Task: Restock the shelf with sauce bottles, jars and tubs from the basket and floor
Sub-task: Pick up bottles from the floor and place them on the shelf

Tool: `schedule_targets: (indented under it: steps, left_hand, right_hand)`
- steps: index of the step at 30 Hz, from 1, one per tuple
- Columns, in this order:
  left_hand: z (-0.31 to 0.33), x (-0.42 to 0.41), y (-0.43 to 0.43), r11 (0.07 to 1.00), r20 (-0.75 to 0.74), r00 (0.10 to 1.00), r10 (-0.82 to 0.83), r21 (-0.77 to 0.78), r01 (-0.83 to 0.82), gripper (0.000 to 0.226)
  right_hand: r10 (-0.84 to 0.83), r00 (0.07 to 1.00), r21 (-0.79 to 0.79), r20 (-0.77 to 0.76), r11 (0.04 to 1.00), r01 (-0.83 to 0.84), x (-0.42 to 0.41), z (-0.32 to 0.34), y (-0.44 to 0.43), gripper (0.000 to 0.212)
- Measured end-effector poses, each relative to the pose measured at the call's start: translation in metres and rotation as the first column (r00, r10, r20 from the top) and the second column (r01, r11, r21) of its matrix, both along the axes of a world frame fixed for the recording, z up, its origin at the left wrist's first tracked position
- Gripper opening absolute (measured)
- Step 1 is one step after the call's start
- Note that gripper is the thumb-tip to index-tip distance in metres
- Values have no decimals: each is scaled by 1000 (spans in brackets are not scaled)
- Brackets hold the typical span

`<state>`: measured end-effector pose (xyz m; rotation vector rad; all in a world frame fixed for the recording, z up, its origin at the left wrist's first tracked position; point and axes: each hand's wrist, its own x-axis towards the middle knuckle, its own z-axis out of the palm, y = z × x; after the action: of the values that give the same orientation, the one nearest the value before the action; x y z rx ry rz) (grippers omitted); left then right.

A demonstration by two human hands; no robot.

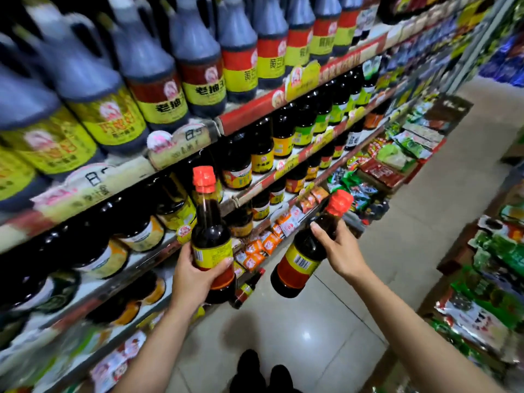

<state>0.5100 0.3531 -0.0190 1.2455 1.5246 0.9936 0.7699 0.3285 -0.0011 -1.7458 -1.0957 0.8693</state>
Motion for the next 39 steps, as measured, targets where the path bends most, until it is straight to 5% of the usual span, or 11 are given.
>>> schedule_targets:
  steps: [9,23,34,39]
  left_hand:
    - [33,-60,-25,965,31,969,247,83,-249,58]
    - [60,-221,-93,871,38,893,449,204,-447,65]
    - [94,-343,-153,782,144,812,565,221,-583,73]
    - [114,-373,-160,748,147,788,598,250,-615,52]
  right_hand:
    - [246,968,125,49,960,-251,-58,30,32,13]
    - [497,852,232,165,820,-524,-230,56,26,15]
    - [707,684,310,181,619,-721,-384,93,-16,15]
    - [746,657,346,104,592,-728,-427,112,-13,13]
